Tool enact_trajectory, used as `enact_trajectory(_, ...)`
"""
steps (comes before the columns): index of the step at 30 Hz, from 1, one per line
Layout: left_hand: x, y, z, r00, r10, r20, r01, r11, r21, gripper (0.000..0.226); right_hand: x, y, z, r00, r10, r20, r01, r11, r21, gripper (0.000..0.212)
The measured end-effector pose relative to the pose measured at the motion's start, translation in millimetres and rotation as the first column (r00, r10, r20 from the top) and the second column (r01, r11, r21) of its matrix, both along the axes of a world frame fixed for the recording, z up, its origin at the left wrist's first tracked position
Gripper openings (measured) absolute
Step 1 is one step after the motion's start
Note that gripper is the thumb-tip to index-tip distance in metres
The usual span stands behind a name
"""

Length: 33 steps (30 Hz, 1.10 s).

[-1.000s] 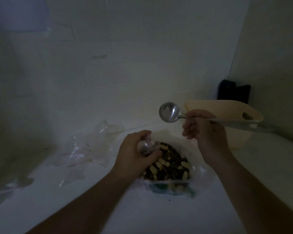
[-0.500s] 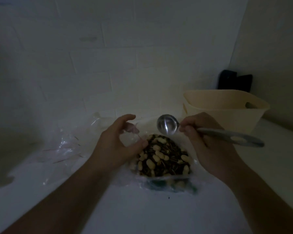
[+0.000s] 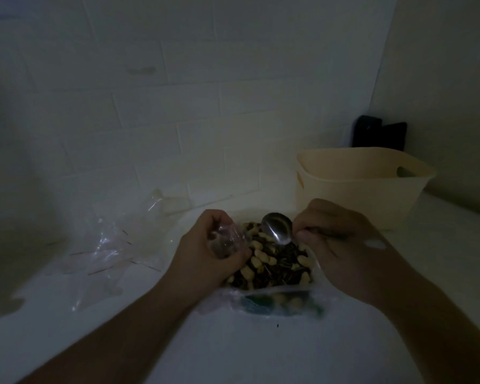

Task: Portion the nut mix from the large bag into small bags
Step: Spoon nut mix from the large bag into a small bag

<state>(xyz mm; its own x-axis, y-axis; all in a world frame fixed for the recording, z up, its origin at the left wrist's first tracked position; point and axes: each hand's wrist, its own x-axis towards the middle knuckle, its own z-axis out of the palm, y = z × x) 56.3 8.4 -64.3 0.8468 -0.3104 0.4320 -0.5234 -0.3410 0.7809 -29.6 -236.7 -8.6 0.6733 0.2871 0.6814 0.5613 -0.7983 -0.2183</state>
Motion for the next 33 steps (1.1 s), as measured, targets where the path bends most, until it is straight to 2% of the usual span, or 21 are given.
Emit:
enact_trajectory(2, 0, 0, 2, 1.000, 0.010, 0.020, -0.010, 1.000, 0.008, 0.044, -3, 4, 0, 0.997, -0.082, -0.005, 0.081, 0.996, -0.041, 0.016)
enact_trajectory(3, -1, 0, 2, 1.000, 0.011, 0.017, -0.011, 1.000, 0.010, 0.044, -3, 6, -1, 0.993, -0.104, -0.057, 0.103, 0.994, -0.021, 0.020)
enact_trajectory(6, -3, -5, 2, 1.000, 0.017, -0.006, -0.017, 0.999, -0.030, 0.041, -2, 15, -3, 0.968, -0.131, -0.214, 0.151, 0.985, 0.082, 0.039)
enact_trajectory(9, -4, -9, 1, 0.999, 0.031, -0.025, -0.033, 0.995, -0.093, 0.039, 6, 25, -16, 0.925, -0.106, -0.365, 0.217, 0.936, 0.278, 0.031)
enact_trajectory(12, -1, -10, -4, 0.997, 0.057, -0.042, -0.062, 0.990, -0.129, 0.039, 16, 32, -23, 0.888, -0.092, -0.451, 0.311, 0.842, 0.440, 0.021)
enact_trajectory(16, 3, -11, 12, 0.992, 0.079, -0.100, -0.095, 0.980, -0.173, 0.051, 21, 32, -16, 0.831, 0.000, -0.556, 0.424, 0.647, 0.634, 0.015)
enact_trajectory(18, 13, -10, 35, 0.993, 0.067, -0.097, -0.081, 0.986, -0.148, 0.058, 23, 29, -12, 0.821, 0.033, -0.570, 0.448, 0.583, 0.678, 0.012)
enact_trajectory(21, 27, -12, 63, 0.993, 0.006, -0.119, -0.026, 0.984, -0.175, 0.055, 24, 22, -8, 0.817, 0.095, -0.569, 0.461, 0.484, 0.744, 0.010)
enact_trajectory(25, 35, -10, 57, 0.991, -0.003, -0.132, -0.021, 0.984, -0.178, 0.053, 25, 9, -1, 0.829, 0.231, -0.509, 0.431, 0.314, 0.846, 0.012)
enact_trajectory(29, 39, -4, 41, 0.995, -0.001, -0.096, -0.011, 0.992, -0.129, 0.059, 25, -5, 8, 0.791, 0.326, -0.517, 0.421, 0.323, 0.848, 0.013)
enact_trajectory(33, 33, 0, 32, 0.998, -0.006, -0.063, 0.003, 0.999, -0.041, 0.062, 25, -6, 25, 0.782, 0.311, -0.540, 0.434, 0.350, 0.830, 0.020)
